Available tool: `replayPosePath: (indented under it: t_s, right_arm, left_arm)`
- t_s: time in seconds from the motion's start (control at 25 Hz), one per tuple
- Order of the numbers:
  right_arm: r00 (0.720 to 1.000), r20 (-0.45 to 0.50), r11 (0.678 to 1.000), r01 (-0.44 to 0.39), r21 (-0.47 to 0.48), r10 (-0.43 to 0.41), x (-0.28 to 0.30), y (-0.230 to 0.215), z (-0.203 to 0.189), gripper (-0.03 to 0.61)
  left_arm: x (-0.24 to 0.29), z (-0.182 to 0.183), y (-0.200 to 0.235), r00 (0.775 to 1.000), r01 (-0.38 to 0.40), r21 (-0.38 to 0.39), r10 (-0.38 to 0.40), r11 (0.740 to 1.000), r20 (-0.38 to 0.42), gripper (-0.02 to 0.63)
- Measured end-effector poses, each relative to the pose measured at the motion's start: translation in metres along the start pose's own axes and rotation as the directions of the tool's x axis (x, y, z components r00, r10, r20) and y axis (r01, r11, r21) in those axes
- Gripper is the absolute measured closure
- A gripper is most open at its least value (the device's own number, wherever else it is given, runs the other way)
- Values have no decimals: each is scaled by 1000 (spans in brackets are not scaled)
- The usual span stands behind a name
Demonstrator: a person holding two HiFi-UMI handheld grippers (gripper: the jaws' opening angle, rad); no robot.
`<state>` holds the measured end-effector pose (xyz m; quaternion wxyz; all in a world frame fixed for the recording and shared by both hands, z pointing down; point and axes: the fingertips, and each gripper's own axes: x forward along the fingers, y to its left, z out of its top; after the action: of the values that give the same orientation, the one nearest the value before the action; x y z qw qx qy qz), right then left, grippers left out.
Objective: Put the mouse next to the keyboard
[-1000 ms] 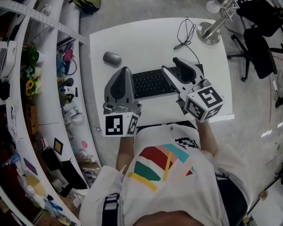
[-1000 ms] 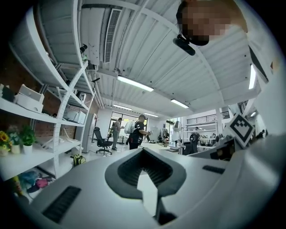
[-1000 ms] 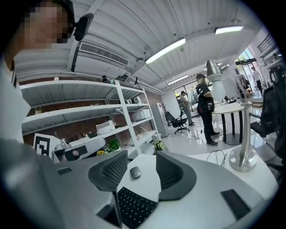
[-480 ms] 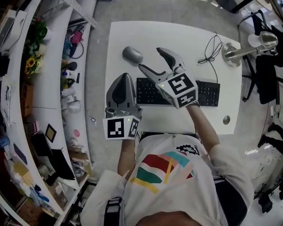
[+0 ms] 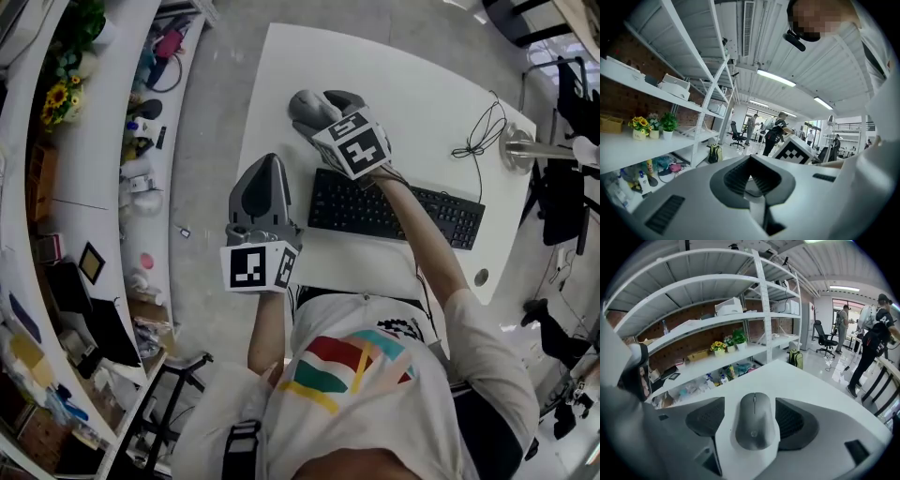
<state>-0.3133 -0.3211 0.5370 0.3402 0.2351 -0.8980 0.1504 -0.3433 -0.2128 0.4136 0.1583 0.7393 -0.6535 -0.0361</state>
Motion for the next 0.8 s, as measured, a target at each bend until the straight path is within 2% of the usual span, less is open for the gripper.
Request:
replayPosePath:
  t_s: [0.12, 0.28, 0.64, 0.8]
  right_arm:
    - [996, -81, 999, 20, -35, -23, 20, -4, -11, 261]
    - [987, -155, 999, 30, -26, -33, 35, -8, -28, 261]
    - [988, -150, 999, 40, -23, -43, 35, -10, -27, 276]
    - [993, -113, 999, 35, 22, -32, 28, -12, -22, 276]
  left_arm:
    - [2, -4, 10, 1000, -28, -14, 28, 1000, -8, 571]
    - [3, -11, 19, 999, -50, -33, 49, 998, -23, 571]
    - [10, -11, 11, 999, -31, -28, 30, 999, -24, 571]
    - [13, -5, -3, 1000, -12, -17, 12, 1000, -12, 571]
